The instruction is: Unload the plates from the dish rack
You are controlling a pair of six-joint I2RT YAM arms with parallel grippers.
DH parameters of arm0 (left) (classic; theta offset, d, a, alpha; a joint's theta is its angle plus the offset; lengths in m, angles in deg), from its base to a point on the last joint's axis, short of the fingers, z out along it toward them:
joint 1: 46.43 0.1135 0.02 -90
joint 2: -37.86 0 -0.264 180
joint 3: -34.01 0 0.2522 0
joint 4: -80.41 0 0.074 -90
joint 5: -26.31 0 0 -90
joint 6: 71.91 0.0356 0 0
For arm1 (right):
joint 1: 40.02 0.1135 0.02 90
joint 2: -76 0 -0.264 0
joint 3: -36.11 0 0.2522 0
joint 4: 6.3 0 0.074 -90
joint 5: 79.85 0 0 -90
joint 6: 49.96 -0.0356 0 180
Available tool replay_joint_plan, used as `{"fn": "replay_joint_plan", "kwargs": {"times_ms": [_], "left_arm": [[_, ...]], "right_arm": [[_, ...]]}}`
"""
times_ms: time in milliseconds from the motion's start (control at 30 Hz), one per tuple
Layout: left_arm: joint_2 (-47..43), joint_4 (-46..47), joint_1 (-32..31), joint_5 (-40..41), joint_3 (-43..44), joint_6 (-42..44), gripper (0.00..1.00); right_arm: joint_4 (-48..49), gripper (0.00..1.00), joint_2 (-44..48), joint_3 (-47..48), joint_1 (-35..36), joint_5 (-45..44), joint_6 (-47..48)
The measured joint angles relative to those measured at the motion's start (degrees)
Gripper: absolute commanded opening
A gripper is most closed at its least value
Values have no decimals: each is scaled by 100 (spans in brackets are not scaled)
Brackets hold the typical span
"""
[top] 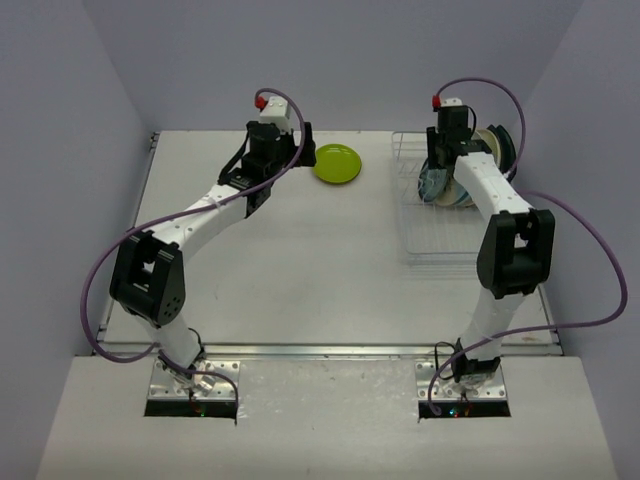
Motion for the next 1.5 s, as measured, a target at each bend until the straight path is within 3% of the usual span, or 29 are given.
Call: {"fn": "replay_joint_plan", "kwargs": {"times_ms": [133, 267, 400, 667, 867, 1000, 1200, 1333, 1500], "left_arm": [[3, -14, 0, -4, 2, -76, 97], [18, -18, 0, -4, 3, -134, 96], [56, -33, 0, -4, 4, -151, 96], [66, -122, 0, -9, 57, -211, 97], [66, -233, 6, -145, 258, -309, 100], [66, -215, 186, -1101, 340, -465, 97], [66, -30, 539, -3268, 340, -764, 88], [66, 184, 557, -4392, 334, -1035, 86], [42, 485, 532, -5189, 95, -1318, 83]], "right_arm": [[57, 42, -572, 350, 0, -156, 68], [161, 17, -902, 400, 0, -327, 197], [187, 0, -952, 420, -6, -437, 336], [92, 0, -691, 458, 14, -486, 482], [270, 0, 318, 467, 75, -568, 765], [463, 0, 1063, 485, 182, -210, 706], [466, 0, 1883, 419, 309, 1362, 59], [376, 0, 2009, 356, 467, 2318, -267], [140, 0, 1960, 314, 620, 3264, -602]]}}
